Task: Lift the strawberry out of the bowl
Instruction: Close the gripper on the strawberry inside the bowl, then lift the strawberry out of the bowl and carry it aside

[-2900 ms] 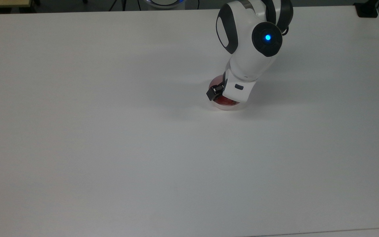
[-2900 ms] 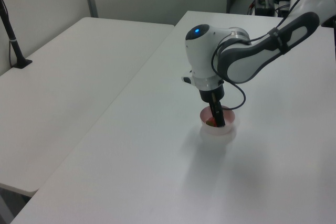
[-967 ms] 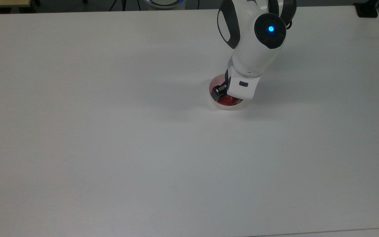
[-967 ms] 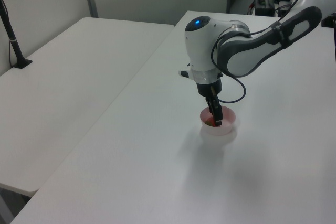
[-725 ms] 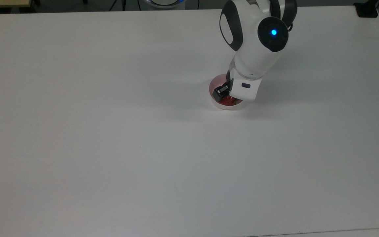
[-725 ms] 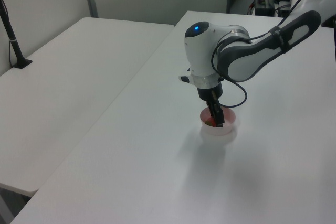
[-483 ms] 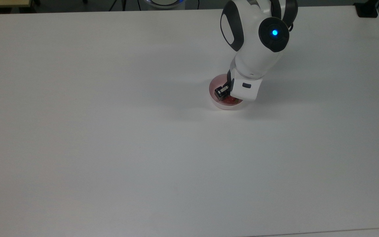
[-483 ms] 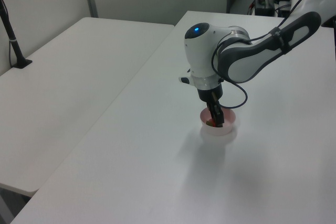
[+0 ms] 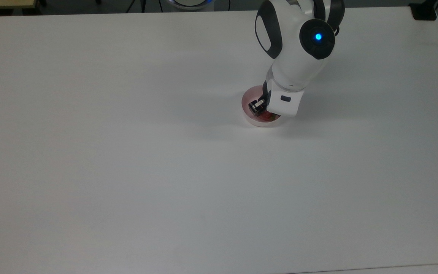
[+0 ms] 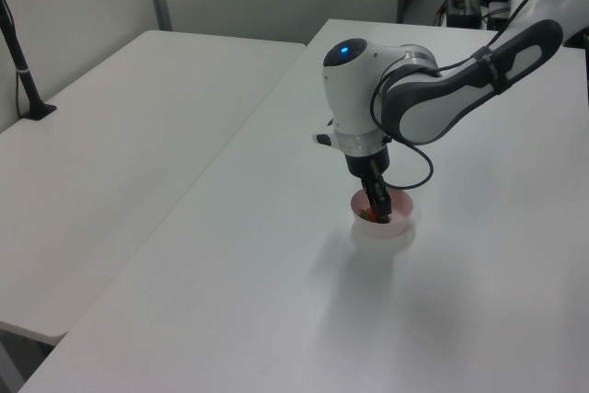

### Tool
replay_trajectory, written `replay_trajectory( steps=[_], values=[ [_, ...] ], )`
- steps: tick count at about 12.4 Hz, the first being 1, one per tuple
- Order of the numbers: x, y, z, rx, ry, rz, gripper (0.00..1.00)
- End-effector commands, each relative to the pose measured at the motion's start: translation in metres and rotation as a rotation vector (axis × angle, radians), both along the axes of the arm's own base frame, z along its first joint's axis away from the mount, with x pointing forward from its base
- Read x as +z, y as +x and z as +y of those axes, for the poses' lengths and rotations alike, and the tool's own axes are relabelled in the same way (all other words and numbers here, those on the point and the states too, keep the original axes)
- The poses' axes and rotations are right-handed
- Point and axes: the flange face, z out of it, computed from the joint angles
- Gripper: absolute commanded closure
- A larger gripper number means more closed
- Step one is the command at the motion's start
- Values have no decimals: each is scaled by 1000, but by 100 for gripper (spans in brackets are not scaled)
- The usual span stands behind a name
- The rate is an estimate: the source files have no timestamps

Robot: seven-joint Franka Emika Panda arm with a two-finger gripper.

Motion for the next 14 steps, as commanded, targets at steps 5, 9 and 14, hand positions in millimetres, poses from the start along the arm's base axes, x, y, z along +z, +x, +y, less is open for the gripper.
replay_trajectory(
  steps=[5,9,14],
  values=[
    [36,2,-4,-1,21,-48,59],
    [113,15,-46,-92,87,-118,59],
    [91,51,-177,-222,28,-115,57]
  ],
)
